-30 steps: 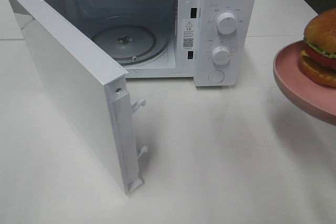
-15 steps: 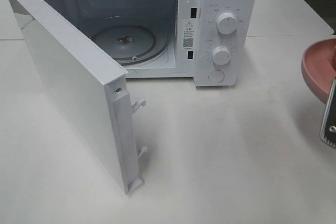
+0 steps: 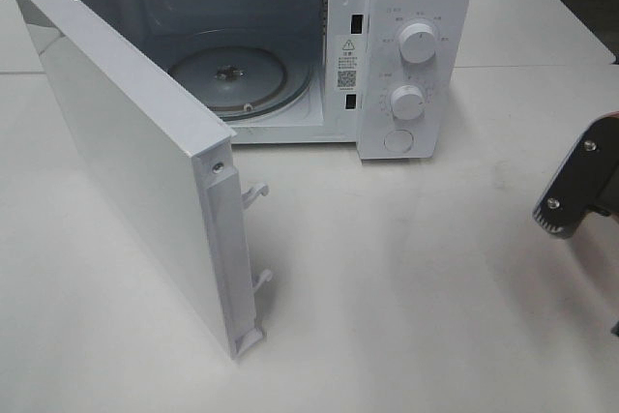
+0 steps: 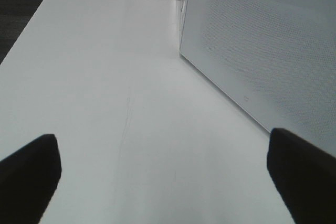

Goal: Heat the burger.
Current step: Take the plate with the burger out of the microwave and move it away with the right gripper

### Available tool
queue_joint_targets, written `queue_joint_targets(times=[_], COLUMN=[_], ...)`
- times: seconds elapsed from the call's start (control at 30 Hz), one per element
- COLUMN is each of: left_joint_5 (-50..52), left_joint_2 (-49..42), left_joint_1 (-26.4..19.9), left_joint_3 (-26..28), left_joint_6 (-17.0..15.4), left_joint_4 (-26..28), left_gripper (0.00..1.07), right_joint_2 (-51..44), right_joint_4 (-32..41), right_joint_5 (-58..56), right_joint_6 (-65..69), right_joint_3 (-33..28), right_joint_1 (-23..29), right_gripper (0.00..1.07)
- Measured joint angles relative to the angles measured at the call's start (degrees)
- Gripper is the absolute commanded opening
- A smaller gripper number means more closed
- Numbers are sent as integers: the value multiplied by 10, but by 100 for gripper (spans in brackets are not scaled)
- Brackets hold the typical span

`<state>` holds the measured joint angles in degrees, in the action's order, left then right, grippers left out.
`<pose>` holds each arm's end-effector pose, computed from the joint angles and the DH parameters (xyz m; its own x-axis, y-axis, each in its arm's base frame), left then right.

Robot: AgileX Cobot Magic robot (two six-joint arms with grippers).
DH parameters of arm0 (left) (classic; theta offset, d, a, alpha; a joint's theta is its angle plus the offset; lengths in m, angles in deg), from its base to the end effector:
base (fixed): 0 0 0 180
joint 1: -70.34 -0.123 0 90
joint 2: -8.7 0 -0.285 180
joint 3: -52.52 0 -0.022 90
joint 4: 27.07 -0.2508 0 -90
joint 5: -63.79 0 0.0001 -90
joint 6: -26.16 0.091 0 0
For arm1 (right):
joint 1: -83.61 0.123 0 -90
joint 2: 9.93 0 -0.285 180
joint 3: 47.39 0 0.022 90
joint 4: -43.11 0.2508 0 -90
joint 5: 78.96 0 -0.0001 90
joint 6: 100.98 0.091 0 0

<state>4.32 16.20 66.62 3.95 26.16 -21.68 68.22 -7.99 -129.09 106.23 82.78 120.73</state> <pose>-0.0044 -0.0077 0.2794 -0.4284 -0.0757 -0.9004 -0.0123 0.9969 -0.0779 0.1697 0.0602 0.1945 -0.6848 -0.7146 -0.1426 -0.5034 0.6055 -0.6164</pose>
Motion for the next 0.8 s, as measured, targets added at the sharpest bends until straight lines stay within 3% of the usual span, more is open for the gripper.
queue_joint_targets(times=[0.4,0.8], left_joint_5=[0,0], left_joint_2=[0,0], left_joint_1=[0,0], left_joint_3=[0,0], left_joint_6=[0,0], left_joint_4=[0,0], left_gripper=[100,100], right_joint_2=[158,248], right_joint_4=[-10,-33], right_joint_5=[-66,-26], right_joint_6=[211,313], right_joint_3=[74,81], right_joint_1=[0,0], right_gripper=[0,0])
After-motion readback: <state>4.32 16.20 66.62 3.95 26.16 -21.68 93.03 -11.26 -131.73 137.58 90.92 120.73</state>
